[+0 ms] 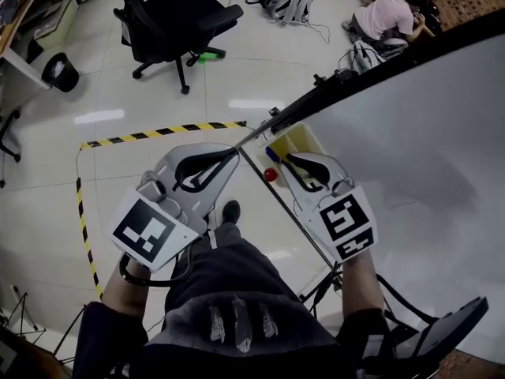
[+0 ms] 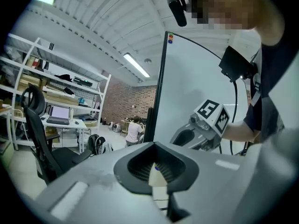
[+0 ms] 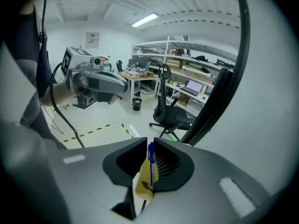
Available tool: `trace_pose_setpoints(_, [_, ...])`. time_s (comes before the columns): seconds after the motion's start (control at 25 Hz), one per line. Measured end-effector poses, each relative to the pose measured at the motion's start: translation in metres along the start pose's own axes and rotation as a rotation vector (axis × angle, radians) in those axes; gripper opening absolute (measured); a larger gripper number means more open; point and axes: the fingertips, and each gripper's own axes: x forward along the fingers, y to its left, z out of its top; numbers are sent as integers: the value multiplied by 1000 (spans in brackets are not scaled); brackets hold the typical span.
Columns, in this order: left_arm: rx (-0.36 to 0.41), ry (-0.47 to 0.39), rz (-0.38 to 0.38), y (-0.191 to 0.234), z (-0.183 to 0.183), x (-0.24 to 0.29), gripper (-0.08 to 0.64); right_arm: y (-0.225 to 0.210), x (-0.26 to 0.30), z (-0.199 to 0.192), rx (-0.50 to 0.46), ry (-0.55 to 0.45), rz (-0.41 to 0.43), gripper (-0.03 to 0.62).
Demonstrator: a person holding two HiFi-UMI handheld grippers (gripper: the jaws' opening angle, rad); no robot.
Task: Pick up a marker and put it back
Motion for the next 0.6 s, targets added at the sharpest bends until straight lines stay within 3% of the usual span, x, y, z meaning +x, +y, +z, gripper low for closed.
trace_pose_setpoints(0.28, [-54, 13, 2, 18, -20, 7, 6, 4, 26, -10, -78, 112, 25, 48])
trace_pose_setpoints(0.6, [-86, 18, 8, 37, -28, 5, 6, -2, 49, -23, -61, 206, -5, 72])
